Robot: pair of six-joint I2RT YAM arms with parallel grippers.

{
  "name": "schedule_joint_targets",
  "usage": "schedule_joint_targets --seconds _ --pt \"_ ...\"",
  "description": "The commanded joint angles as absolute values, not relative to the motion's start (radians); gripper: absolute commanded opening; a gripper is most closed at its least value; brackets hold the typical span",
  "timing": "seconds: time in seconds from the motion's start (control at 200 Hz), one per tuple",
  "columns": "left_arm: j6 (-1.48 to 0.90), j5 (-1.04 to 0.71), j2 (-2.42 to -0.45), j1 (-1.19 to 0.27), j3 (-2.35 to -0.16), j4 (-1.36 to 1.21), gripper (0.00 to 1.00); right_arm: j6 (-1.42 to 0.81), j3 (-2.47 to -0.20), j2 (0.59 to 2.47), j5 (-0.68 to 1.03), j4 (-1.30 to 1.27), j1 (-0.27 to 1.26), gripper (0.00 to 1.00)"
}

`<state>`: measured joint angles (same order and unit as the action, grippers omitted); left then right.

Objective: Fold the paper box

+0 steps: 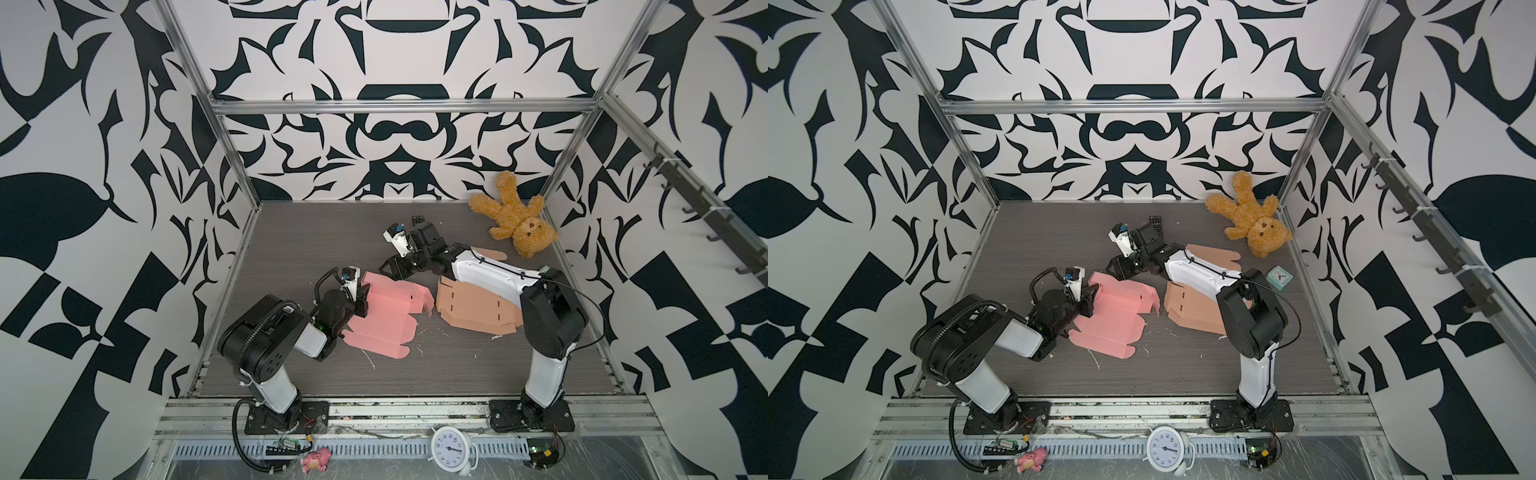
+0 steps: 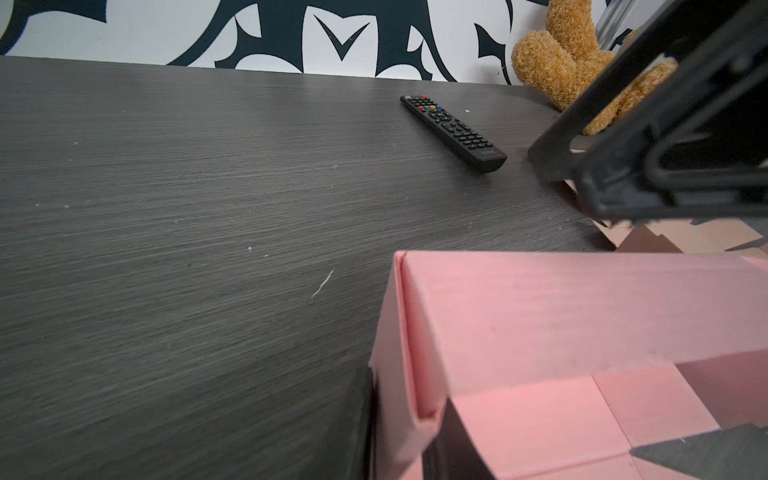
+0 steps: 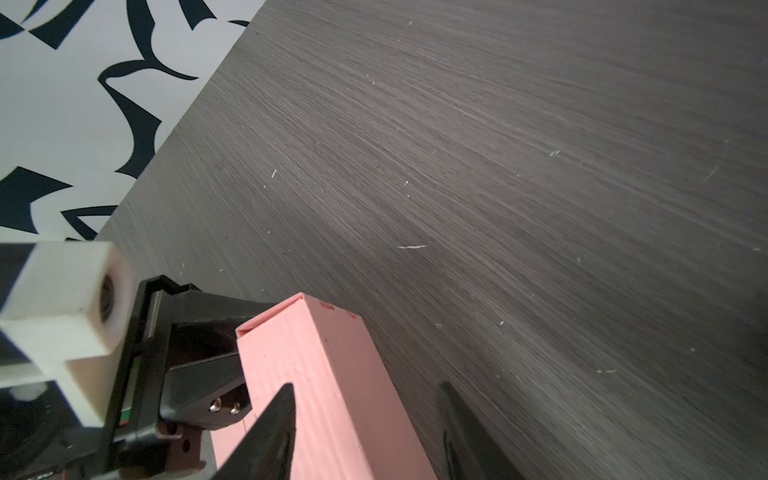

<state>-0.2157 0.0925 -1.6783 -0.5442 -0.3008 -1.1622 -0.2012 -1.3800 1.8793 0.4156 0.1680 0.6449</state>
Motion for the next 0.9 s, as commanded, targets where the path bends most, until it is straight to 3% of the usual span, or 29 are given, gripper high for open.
schedule_joint_targets --seconds 0.0,0.9 --pt "-0.209 0.103 -1.671 -0.549 -0.297 -1.168 0.24 -0.258 -1.384 1.875 0.488 0.128 0.645 0.54" --pt "-0.230 0.182 -1.683 -0.556 -0.296 -1.170 0.19 -0.640 -1.181 1.876 0.766 -0.237 0.645 0.47"
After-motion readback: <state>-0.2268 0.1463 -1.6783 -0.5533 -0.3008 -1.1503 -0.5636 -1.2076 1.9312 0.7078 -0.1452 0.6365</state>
